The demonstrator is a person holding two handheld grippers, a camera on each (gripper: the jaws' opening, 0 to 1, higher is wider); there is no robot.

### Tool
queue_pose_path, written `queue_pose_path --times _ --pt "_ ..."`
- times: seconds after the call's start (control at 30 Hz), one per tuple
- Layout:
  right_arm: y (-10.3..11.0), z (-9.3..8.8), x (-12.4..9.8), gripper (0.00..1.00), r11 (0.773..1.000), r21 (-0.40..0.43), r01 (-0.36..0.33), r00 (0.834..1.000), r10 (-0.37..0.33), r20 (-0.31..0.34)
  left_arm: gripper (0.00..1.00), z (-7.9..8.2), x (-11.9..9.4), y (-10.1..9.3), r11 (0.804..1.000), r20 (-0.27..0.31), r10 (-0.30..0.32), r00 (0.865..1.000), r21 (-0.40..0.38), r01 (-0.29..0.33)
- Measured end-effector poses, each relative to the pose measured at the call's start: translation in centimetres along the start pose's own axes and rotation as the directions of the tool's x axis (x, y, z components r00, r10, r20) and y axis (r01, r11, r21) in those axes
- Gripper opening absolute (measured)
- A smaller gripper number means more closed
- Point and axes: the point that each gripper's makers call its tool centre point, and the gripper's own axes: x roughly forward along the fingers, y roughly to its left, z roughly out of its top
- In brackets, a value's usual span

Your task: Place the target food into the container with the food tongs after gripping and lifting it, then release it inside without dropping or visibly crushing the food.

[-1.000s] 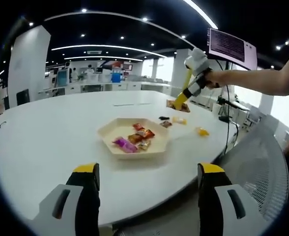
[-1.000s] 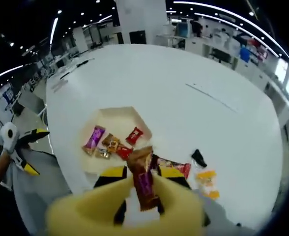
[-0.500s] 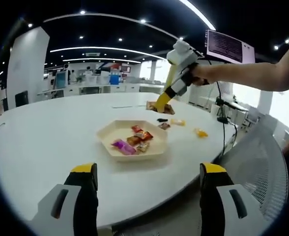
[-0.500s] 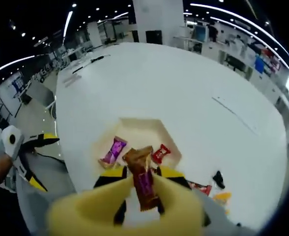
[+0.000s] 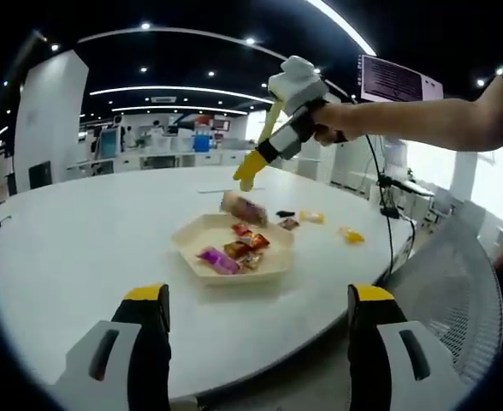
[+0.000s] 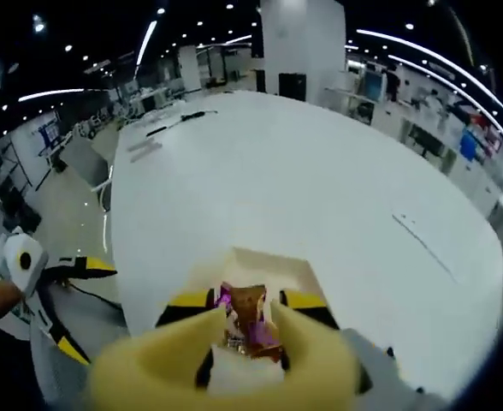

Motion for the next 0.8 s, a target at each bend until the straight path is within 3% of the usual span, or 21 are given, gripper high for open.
queue_pose_path --times 0.2,0.43,0.8 --pt "-1.0 -1.1 -0.3 0.29 0.999 -0.035 0.027 0.999 -0.028 -0.024 0.86 0.3 0.0 0.2 1.0 0.018 0.012 1.0 0.006 -0.012" --pt "-3.4 -2.5 -1.8 0.3 0.998 0.007 0.069 0.998 -0.068 -0.015 0.86 0.2 0.0 0.1 1.0 0.012 0.005 1.0 0.004 -0.005" --pt "-7.5 -8.5 -6.1 0.31 0.98 0.125 0.158 0.987 -0.153 -0.051 0.86 0.2 0.1 -0.1 1.0 0.012 -0.009 1.0 0.002 0.009"
